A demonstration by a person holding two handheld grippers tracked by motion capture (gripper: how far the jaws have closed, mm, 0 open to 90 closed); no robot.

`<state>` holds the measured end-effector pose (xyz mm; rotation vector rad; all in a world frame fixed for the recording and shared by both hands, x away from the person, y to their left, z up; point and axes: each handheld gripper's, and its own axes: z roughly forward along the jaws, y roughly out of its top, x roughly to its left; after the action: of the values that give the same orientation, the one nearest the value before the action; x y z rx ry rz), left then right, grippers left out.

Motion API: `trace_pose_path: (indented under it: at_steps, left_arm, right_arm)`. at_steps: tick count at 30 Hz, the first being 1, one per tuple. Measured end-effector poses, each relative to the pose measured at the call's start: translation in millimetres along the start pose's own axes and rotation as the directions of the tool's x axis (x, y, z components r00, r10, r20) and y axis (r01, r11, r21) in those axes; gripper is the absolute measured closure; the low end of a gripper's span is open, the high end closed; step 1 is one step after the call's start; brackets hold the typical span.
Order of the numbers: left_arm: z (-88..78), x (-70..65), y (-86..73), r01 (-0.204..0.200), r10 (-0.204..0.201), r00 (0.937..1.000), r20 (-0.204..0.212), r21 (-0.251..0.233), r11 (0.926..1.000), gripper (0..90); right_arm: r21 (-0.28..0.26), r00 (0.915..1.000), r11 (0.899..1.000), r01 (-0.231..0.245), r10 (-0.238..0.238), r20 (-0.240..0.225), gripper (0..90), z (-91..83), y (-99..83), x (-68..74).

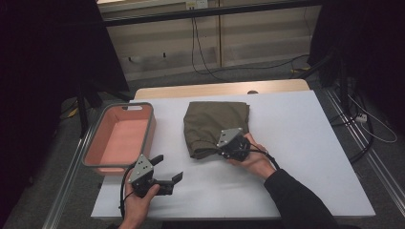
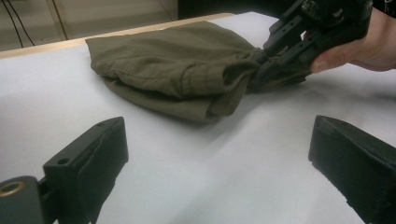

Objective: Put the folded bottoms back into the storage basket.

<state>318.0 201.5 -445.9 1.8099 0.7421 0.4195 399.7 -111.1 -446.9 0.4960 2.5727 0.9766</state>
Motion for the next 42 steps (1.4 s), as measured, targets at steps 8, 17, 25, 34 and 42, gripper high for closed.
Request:
trace_pose_path:
  at_steps: [8,17,25,34,42]
  left_arm:
    - [2.2,0.0,2.0,0.014,-0.014,0.9998,0.013,0.021,0.9997,5.1]
    - [8.5,-0.4,8.4,0.024,-0.024,0.9997,-0.001,0.035,0.9991,9.0]
    - [16.0,3.0,25.3,0.047,-0.05,0.9976,0.048,0.062,0.997,9.0]
    - [31.4,6.5,45.0,-0.001,-0.003,0.999,0.044,0.09,0.9959,6.4]
    - [51.3,18.9,60.8,0.001,-0.004,0.9991,0.042,0.085,0.9963,5.0]
  right_arm:
    - [-0.028,0.9998,1.0,-0.009,0.008,-0.02,81.9,-11.6,-2.1,1.2]
    - [-0.045,0.9997,0.999,-0.003,0.002,-0.026,81.9,-19.1,-4.7,11.5]
    - [-0.059,0.999,0.998,-0.005,0.003,-0.045,81.8,-26.3,-5.7,21.4]
    - [-0.072,0.9977,0.997,0.0,-0.004,-0.067,81.8,-31.2,-9.3,35.5]
    - [-0.089,0.9966,0.996,0.003,-0.011,-0.082,81.8,-37.5,-9.7,42.3]
